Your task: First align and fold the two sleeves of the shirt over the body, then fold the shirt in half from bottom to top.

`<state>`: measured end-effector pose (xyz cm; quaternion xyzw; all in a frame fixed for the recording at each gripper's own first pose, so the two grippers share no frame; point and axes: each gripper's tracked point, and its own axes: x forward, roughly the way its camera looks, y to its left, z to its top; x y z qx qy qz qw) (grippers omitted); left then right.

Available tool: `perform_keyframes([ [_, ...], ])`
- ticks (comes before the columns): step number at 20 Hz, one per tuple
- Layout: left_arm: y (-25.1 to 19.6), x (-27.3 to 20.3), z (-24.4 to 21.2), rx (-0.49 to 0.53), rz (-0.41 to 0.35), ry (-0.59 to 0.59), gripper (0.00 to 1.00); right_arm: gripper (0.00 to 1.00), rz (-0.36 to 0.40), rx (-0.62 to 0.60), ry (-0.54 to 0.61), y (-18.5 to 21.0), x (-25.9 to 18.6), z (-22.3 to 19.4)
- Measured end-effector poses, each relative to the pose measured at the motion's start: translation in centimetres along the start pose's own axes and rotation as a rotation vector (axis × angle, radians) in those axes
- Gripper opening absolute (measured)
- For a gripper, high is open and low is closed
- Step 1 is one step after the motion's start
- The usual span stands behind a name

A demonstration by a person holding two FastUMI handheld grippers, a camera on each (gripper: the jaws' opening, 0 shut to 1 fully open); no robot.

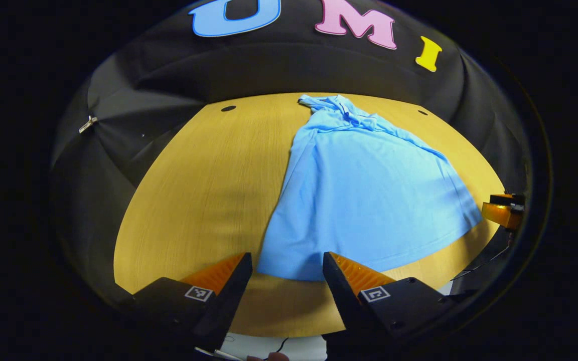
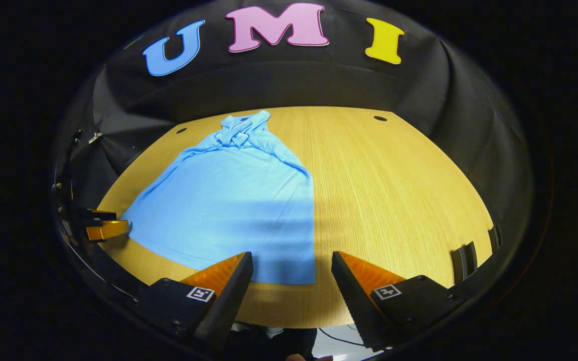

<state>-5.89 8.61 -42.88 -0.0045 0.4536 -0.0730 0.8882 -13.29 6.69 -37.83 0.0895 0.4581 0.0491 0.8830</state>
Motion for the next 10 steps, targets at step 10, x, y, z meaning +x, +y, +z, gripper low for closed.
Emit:
perform_keyframes([
  [10, -0.7, 0.8, -0.3, -0.027, -0.024, 0.028, 0.88, 0.98, -0.017, -0.04, 0.055, 0.2, 1.8, -2.0],
])
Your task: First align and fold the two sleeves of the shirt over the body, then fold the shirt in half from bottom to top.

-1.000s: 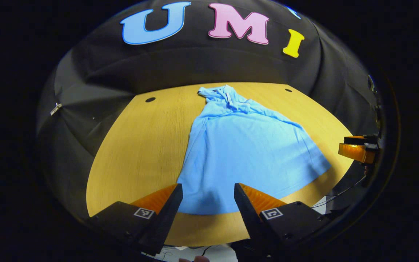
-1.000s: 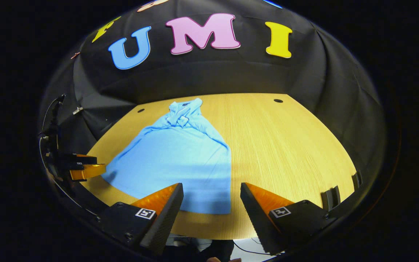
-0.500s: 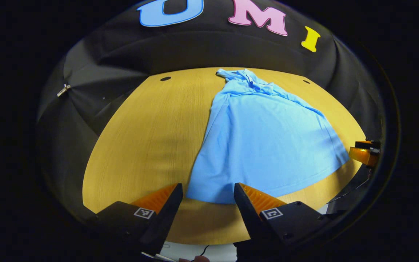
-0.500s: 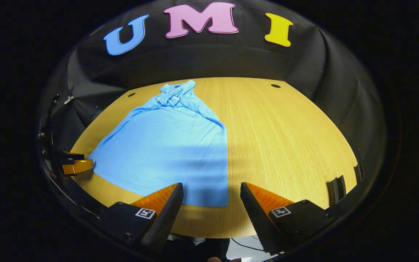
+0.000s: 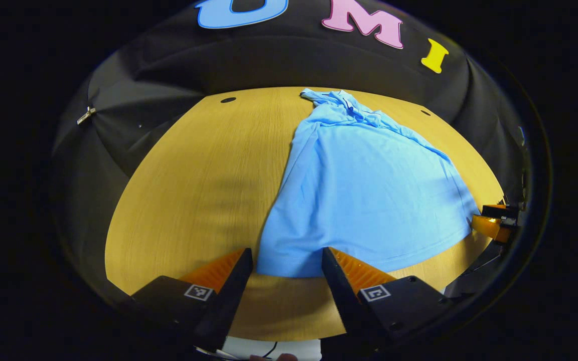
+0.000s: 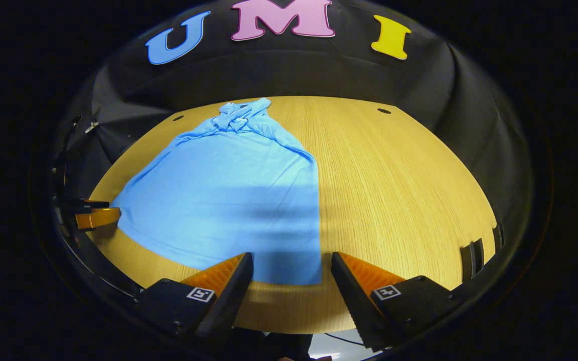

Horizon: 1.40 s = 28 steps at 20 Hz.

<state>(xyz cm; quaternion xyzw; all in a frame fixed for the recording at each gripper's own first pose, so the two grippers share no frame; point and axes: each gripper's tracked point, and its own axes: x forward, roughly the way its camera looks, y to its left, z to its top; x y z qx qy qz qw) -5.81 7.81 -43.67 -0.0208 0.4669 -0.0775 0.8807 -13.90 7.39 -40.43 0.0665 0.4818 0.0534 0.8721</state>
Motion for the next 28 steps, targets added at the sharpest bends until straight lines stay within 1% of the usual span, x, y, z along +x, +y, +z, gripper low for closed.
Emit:
perform_keyframes([
  [1, -0.5, 0.1, 0.1, 0.004, -0.01, 0.004, 0.84, 0.99, 0.001, -0.004, -0.002, 0.0, 0.2, -0.1],
  [2, -1.0, 0.1, 0.1, 0.016, -0.017, 0.006, 0.73, 0.97, 0.01, -0.008, 0.002, 0.4, 0.4, -0.1],
  [3, -1.3, 0.2, 0.1, 0.028, -0.02, 0.004, 0.64, 0.92, 0.019, -0.014, 0.002, 0.8, 0.4, 0.0],
  [4, -1.6, 0.1, 0.1, 0.03, -0.024, 0.006, 0.55, 0.83, 0.024, -0.023, 0.003, 1.2, 0.3, -0.1],
  [5, -1.7, 0.0, 0.1, 0.027, -0.022, 0.004, 0.45, 0.78, 0.038, -0.027, 0.007, 1.5, 0.4, 0.1],
  [6, -1.8, 0.2, 0.0, 0.02, -0.021, 0.006, 0.39, 0.72, 0.046, -0.031, 0.007, 2.0, 0.2, 0.0],
  [7, -2.2, 0.1, 0.2, 0.007, -0.038, 0.006, 0.37, 0.58, 0.066, -0.037, 0.013, 2.6, 0.3, 0.0],
  [8, -2.4, 0.1, 0.2, -0.009, -0.05, 0.006, 0.26, 0.38, 0.075, -0.042, 0.009, 3.0, 0.4, 0.1],
  [9, -2.5, -0.1, 0.3, -0.022, -0.057, 0.006, 0.17, 0.26, 0.078, -0.048, 0.015, 3.2, 0.5, 0.1],
  [10, -2.5, 0.0, 0.4, -0.035, -0.058, 0.003, 0.06, 0.12, 0.077, -0.05, 0.013, 3.2, 0.7, 0.3],
  [11, -2.5, -0.2, 0.3, -0.048, -0.053, 0.002, 0.07, 0.17, 0.102, -0.051, 0.021, 3.8, 0.4, 0.2],
  [12, -2.4, -0.1, 0.4, -0.054, -0.048, -0.001, 0.07, 0.07, 0.112, -0.046, 0.02, 4.1, 0.6, 0.4],
  [15, -2.6, -0.3, 0.5, -0.051, -0.035, -0.005, 0.06, 0.07, 0.097, -0.042, -0.006, 3.4, 0.5, 1.0],
  [18, -2.8, -0.9, 1.2, -0.048, -0.032, -0.029, 0.06, 0.07, 0.108, -0.026, -0.043, 3.4, -0.1, 2.5],
  [20, -2.9, -1.3, 2.3, -0.049, -0.032, -0.052, 0.06, 0.07, 0.102, -0.023, -0.069, 3.1, -0.5, 3.9],
  [22, -3.1, -1.7, 3.9, -0.055, -0.037, -0.082, 0.06, 0.07, 0.099, -0.015, -0.097, 3.0, -0.8, 5.7],
  [26, -3.8, -2.8, 8.9, -0.079, -0.056, -0.185, 0.06, 0.07, 0.115, -0.009, -0.164, 3.3, -0.9, 10.2],
  [28, -3.8, -2.8, 11.2, -0.078, -0.052, -0.226, 0.06, 0.07, 0.118, -0.009, -0.202, 3.3, -0.5, 12.7],
])
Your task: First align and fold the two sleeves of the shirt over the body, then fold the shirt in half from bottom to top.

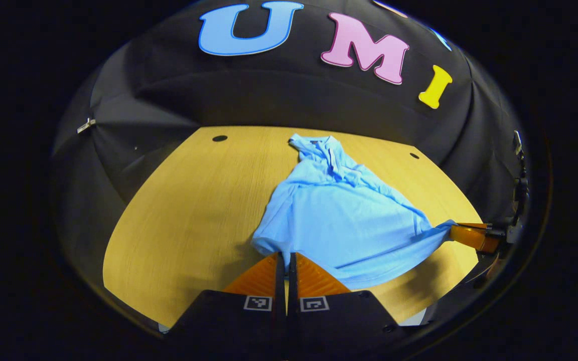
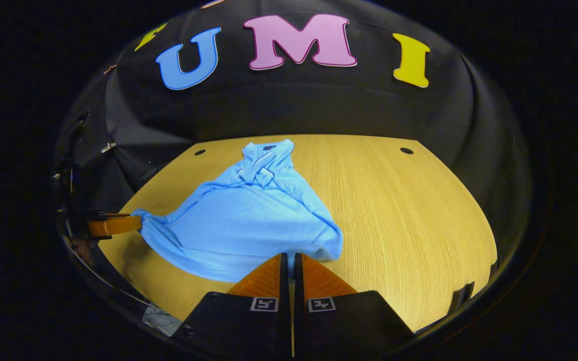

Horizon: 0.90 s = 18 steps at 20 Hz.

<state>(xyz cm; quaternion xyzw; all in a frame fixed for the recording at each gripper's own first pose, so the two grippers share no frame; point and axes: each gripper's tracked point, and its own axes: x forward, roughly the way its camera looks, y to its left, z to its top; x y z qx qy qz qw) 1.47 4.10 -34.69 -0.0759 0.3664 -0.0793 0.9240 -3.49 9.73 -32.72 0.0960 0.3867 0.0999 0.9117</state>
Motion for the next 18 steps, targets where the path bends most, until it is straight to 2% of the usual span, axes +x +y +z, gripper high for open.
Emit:
perform_keyframes([
  [9, -0.1, 4.9, 10.4, -0.051, 0.007, -0.158, 0.06, 0.07, -0.006, -0.006, -0.114, -1.7, 5.5, 9.2],
  [13, -0.2, 8.6, 13.7, -0.041, 0.018, -0.193, 0.06, 0.07, -0.013, -0.006, -0.132, -3.8, 9.6, 12.7],
  [14, -0.1, 9.5, 14.5, -0.05, 0.02, -0.197, 0.06, 0.07, -0.014, -0.011, -0.134, -3.0, 10.6, 12.9],
  [18, 0.8, 14.2, 17.8, -0.083, 0.052, -0.223, 0.06, 0.07, -0.011, -0.016, -0.151, -3.6, 14.7, 15.8],
])
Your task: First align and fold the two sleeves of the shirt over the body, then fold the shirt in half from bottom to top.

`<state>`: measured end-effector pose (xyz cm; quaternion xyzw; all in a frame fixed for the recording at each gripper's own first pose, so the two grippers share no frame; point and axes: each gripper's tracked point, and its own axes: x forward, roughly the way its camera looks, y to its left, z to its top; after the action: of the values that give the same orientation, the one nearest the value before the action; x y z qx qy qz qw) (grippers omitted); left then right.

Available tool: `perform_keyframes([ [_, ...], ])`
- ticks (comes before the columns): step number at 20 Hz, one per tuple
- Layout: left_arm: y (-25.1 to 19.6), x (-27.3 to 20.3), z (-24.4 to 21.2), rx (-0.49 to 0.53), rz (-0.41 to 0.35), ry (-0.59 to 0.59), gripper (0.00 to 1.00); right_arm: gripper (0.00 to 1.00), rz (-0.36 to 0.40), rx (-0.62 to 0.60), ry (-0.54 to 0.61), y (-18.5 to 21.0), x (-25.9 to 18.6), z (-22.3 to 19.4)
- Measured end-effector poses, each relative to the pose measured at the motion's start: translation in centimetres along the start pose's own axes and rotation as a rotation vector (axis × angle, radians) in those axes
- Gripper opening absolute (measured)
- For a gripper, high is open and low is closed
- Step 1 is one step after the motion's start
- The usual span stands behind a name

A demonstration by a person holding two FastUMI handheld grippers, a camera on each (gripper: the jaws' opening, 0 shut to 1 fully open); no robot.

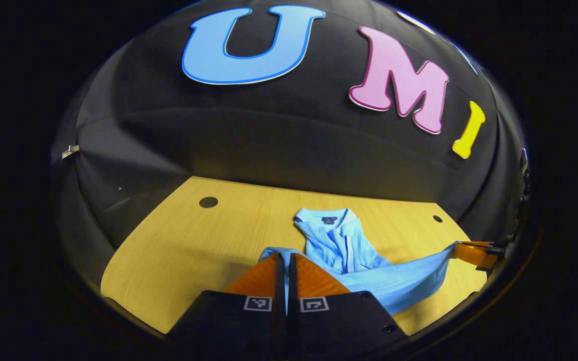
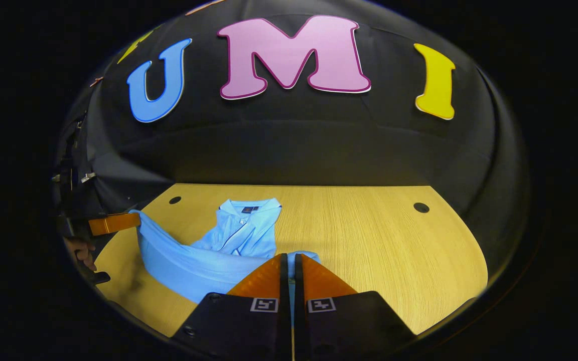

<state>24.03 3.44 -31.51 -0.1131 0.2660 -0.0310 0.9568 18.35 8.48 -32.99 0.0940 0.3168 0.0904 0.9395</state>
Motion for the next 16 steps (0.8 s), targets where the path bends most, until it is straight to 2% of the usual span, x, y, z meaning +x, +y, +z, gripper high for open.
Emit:
perform_keyframes([
  [7, -0.5, 8.2, 3.2, 0.071, 0.021, -0.035, 0.06, 0.07, -0.001, 0.008, -0.005, -1.2, 8.6, 2.3],
  [10, -1.0, 11.3, 3.5, 0.051, 0.026, -0.039, 0.06, 0.06, -0.007, 0.023, -0.003, -2.1, 12.1, 2.8],
  [11, -0.9, 12.1, 3.4, 0.049, 0.036, -0.038, 0.1, 0.07, -0.008, 0.021, 0.0, -2.4, 13.2, 2.9],
  [12, -0.6, 13.1, 3.3, 0.048, 0.047, -0.037, 0.06, 0.07, -0.009, 0.02, 0.003, -2.6, 14.2, 2.9],
  [16, -0.1, 16.0, 3.0, 0.05, 0.078, -0.031, 0.06, 0.07, -0.006, 0.005, 0.022, -3.1, 17.9, 2.3],
])
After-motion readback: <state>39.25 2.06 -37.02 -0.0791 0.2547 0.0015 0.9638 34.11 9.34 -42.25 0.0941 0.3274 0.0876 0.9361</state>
